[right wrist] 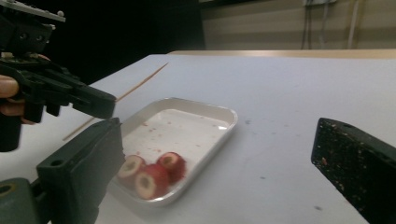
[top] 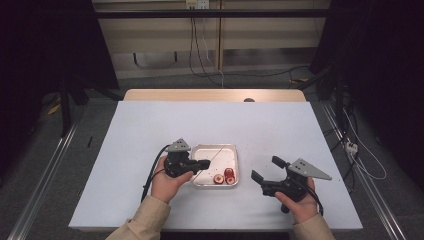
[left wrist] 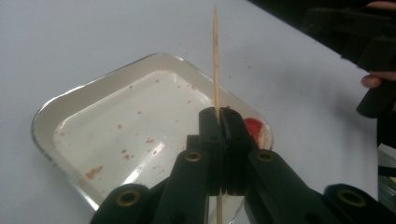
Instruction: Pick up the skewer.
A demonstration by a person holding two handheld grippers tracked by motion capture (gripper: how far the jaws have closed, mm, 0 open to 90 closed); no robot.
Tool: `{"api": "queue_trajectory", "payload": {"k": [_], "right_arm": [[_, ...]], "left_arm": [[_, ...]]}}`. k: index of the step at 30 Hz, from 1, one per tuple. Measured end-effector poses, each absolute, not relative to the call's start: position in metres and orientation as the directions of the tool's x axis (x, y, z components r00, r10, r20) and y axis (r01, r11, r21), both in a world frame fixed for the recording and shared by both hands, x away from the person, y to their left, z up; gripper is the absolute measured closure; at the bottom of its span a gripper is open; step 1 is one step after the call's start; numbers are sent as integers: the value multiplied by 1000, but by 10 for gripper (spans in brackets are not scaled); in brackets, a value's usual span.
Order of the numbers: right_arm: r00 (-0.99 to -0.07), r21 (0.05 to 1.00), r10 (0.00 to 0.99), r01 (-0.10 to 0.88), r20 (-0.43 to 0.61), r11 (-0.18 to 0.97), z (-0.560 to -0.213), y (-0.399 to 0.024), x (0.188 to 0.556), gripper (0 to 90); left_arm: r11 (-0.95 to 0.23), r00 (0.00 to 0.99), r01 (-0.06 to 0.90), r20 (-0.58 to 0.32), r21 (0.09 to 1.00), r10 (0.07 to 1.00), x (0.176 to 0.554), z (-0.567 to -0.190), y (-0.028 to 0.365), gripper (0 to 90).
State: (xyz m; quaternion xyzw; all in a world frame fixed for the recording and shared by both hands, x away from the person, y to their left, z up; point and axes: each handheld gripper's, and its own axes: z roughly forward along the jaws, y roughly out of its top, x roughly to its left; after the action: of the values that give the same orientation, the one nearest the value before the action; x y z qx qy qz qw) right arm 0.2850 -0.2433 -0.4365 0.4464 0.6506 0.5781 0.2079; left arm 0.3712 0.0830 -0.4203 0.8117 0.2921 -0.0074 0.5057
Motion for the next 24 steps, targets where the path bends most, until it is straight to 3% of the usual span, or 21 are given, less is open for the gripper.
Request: {"api": "queue_trajectory", "payload": {"k": [4, 12, 18, 20, 21, 22, 24], "right_arm": [[-520, 922, 800, 372, 300, -104, -437, -229, 294, 69], [-539, 880, 727, 435, 426, -193, -431, -201, 311, 431], [-502, 815, 673, 507, 544, -281, -427, -191, 321, 608], [-509, 795, 640, 531, 576, -294, -427, -190, 323, 742], [-509, 795, 640, 531, 576, -294, -427, -190, 323, 742], [-502, 779, 621, 540, 601, -318, -427, -192, 325, 841], [-508, 756, 580, 559, 637, -340, -426, -193, 326, 881]], "left_arm": [[-312, 838, 473, -310, 824, 450, 368, -421, 78, 889], [-297, 858, 445, -308, 845, 411, 360, -425, 64, 889], [-283, 871, 426, -305, 860, 385, 357, -424, 57, 889], [-270, 874, 416, -299, 868, 384, 355, -424, 56, 889], [-275, 876, 412, -295, 869, 382, 355, -423, 56, 889], [-269, 875, 412, -296, 870, 382, 354, -423, 56, 888], [-272, 880, 403, -289, 874, 376, 354, -423, 56, 886]]}}
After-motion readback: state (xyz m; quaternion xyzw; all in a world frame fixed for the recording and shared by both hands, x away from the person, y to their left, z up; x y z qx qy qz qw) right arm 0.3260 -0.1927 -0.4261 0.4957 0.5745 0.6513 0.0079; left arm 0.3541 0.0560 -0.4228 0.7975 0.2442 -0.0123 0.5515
